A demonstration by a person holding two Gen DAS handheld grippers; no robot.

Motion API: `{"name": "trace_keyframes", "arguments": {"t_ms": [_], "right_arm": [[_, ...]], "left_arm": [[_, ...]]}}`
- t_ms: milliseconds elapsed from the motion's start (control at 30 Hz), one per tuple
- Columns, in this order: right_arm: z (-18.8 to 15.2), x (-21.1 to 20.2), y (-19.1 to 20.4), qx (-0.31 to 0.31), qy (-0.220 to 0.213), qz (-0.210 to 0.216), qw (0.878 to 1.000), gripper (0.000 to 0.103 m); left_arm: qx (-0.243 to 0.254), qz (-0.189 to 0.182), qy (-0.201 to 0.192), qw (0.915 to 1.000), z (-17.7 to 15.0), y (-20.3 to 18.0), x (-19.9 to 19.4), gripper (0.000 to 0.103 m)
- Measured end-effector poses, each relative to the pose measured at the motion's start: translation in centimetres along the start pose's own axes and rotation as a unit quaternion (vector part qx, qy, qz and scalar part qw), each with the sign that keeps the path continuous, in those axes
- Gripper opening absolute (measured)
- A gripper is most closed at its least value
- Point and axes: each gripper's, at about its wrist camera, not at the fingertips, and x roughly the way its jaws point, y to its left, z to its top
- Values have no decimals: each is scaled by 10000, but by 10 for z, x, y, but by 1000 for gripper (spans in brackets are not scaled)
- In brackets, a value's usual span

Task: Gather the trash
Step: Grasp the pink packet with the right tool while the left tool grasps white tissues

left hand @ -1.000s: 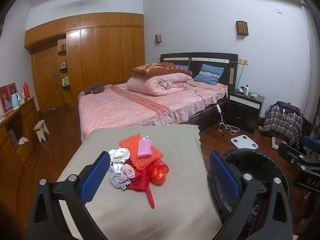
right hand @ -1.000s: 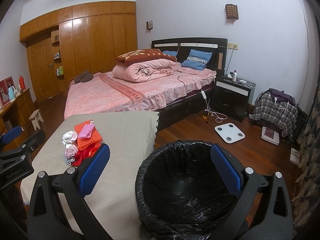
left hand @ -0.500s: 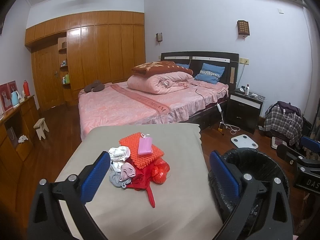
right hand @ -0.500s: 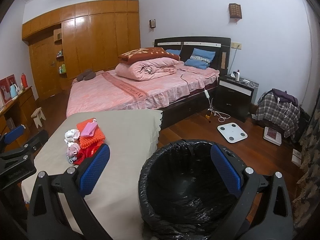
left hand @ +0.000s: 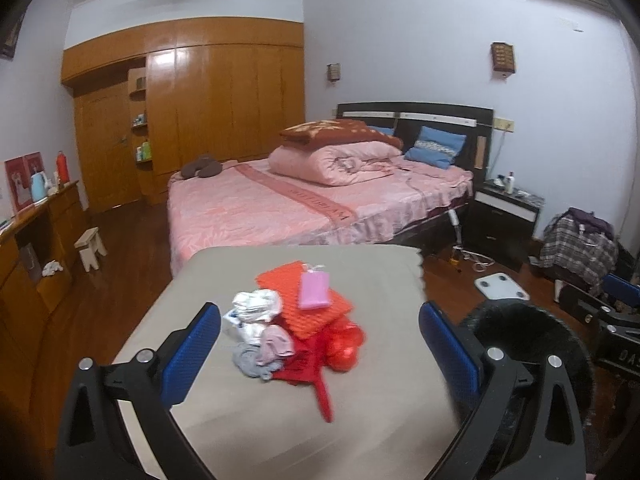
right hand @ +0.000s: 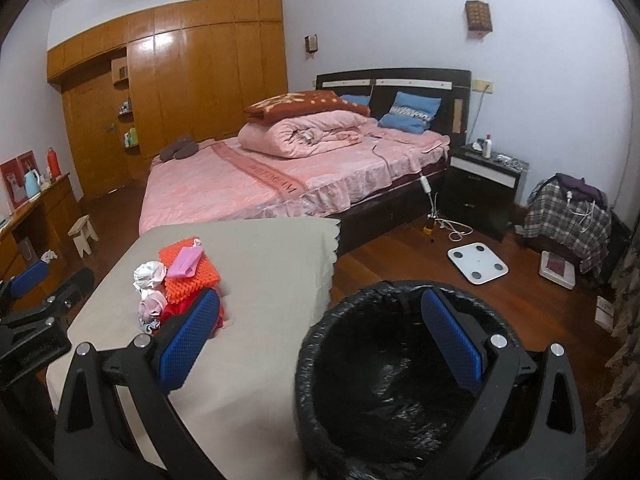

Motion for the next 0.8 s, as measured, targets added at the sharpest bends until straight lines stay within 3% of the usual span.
{"name": "trace_keyframes", "arguments": {"t_ms": [367,567,800], "right_arm": [[12,92,42,20,110,498,9987,98],[21,136,88,-204,36,791,9967,98],[20,186,140,-460,240,1071,9929,94]], "left_arm": [[-147,614,94,9980,-9,60,66,97],[-204,733,186,9969,-9,88,110,96],[-350,951,344,9943,-20,119,137,92]]}}
